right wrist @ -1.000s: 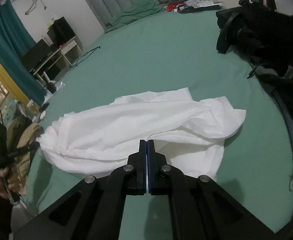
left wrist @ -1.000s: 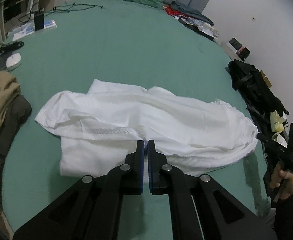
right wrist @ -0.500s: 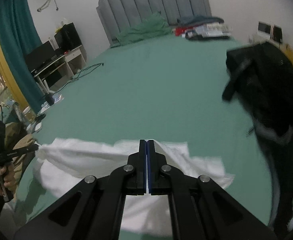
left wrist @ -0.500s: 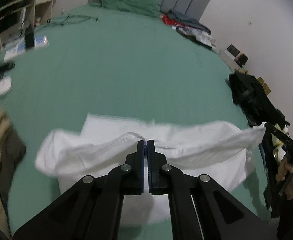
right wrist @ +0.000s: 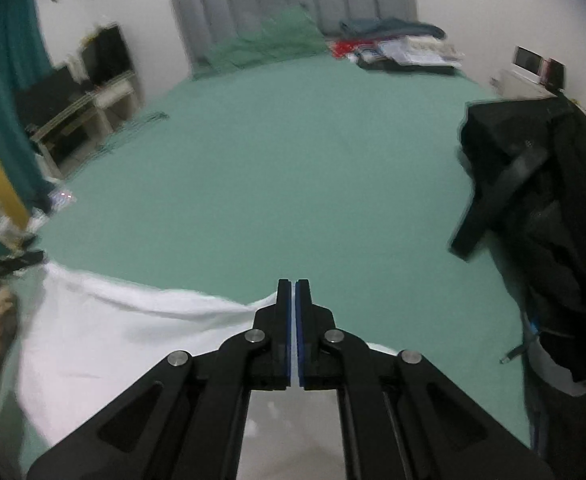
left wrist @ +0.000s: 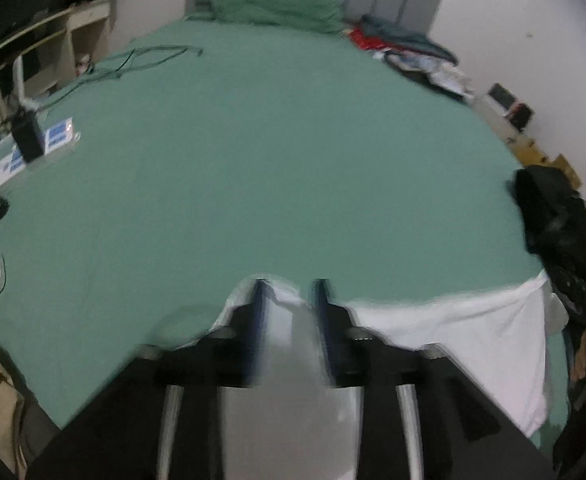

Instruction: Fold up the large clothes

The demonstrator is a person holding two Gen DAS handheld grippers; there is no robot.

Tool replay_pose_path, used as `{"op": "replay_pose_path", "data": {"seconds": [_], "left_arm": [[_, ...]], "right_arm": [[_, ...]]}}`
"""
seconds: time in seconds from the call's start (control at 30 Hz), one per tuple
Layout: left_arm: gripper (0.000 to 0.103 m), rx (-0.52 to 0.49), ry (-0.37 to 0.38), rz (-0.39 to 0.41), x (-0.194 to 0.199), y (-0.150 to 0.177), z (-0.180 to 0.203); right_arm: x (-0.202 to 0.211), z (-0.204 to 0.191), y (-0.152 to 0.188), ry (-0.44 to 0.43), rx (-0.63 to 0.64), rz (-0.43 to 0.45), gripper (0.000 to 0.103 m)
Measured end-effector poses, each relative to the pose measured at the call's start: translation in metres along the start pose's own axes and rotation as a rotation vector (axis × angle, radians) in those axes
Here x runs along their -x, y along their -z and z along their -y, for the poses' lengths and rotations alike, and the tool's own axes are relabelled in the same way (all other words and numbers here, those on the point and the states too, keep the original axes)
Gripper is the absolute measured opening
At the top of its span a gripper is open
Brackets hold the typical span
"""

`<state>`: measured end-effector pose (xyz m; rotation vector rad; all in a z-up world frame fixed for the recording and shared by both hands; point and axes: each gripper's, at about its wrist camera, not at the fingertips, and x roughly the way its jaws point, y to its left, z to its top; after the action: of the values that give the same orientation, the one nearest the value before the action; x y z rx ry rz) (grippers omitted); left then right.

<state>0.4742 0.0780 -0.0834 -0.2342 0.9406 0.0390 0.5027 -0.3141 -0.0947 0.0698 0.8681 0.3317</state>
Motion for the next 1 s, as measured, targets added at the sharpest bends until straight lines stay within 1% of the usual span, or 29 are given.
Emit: {"op": "replay_pose_path", "data": {"seconds": [0.03,0.07,0.1,0.13,0.17,0.23,0.27,0.33,0.37,0.43,0.53,0.6,0.63,0.67,0.73,0.8,0.87,0.9,0.93,0.97,1.0], "left_arm": [[0.056,0.003,-0.013,0.000,-0.001,0.001,-0.004],[0.056,-0.007,-0.031,0.003,-0.001,0.003,-0.007],[0.056,-0.018,-0.043,-0.003,0.000,0.006,-0.011],[0.056,-0.025,-0.058,-0.008,0.002,0.010,-0.016],[0.056,-0.025,-0.072,-0.016,0.005,0.015,-0.022],[0.056,-0.011,-0.093,-0.022,0.015,0.026,-0.037],[0.056,-0.010,-0.103,-0.022,0.022,0.034,-0.043],[0.056,-0.015,-0.151,-0.009,0.039,0.051,-0.058],[0.056,-0.013,-0.160,-0.001,0.048,0.059,-0.065],[0.058,0.018,-0.174,0.015,0.068,0.082,-0.084],[0.061,0.048,-0.168,-0.006,0.084,0.116,-0.104],[0.062,0.050,-0.161,-0.030,0.088,0.136,-0.109],[0.062,0.042,-0.145,-0.047,0.089,0.147,-0.109],[0.062,0.032,-0.114,-0.064,0.089,0.158,-0.108],[0.062,0.016,-0.079,-0.095,0.088,0.170,-0.104],[0.062,0.023,-0.068,-0.115,0.087,0.181,-0.103],[0.062,0.034,-0.073,-0.148,0.080,0.188,-0.103],[0.062,0.053,-0.073,-0.147,0.079,0.191,-0.106],[0.061,0.065,-0.071,-0.126,0.081,0.193,-0.108],[0.059,0.057,-0.075,-0.126,0.080,0.193,-0.107],[0.028,0.038,-0.073,-0.121,0.081,0.193,-0.104]], "right_arm": [[-0.005,0.005,0.003,0.015,-0.005,-0.016,0.013],[-0.005,0.009,0.005,0.015,-0.012,-0.016,0.033],[-0.003,0.015,0.007,0.015,-0.025,-0.009,0.047],[0.003,0.022,0.010,0.027,-0.044,0.013,0.066],[0.013,0.029,0.014,0.038,-0.068,0.043,0.069],[0.028,0.040,0.024,0.044,-0.101,0.049,0.069],[0.033,0.044,0.030,0.051,-0.110,0.030,0.069],[0.042,0.047,0.043,0.066,-0.113,-0.017,0.069],[0.051,0.048,0.051,0.064,-0.116,-0.028,0.069],[0.069,0.054,0.076,0.061,-0.162,-0.036,0.070],[0.084,0.062,0.109,0.037,-0.250,-0.078,0.069],[0.092,0.061,0.135,0.008,-0.317,-0.111,0.070],[0.094,0.060,0.146,-0.011,-0.335,-0.125,0.069],[0.094,0.057,0.155,-0.025,-0.344,-0.135,0.070],[0.094,0.047,0.171,-0.039,-0.340,-0.155,0.069],[0.090,0.036,0.181,-0.032,-0.308,-0.166,0.070],[0.091,0.020,0.188,0.020,-0.215,-0.146,0.069],[0.090,0.015,0.189,0.037,-0.184,-0.147,0.067],[0.088,0.013,0.187,0.049,-0.166,-0.148,0.051],[0.089,0.012,0.186,0.035,-0.154,-0.153,0.023],[0.090,0.014,0.185,0.000,-0.162,-0.165,0.015]]}}
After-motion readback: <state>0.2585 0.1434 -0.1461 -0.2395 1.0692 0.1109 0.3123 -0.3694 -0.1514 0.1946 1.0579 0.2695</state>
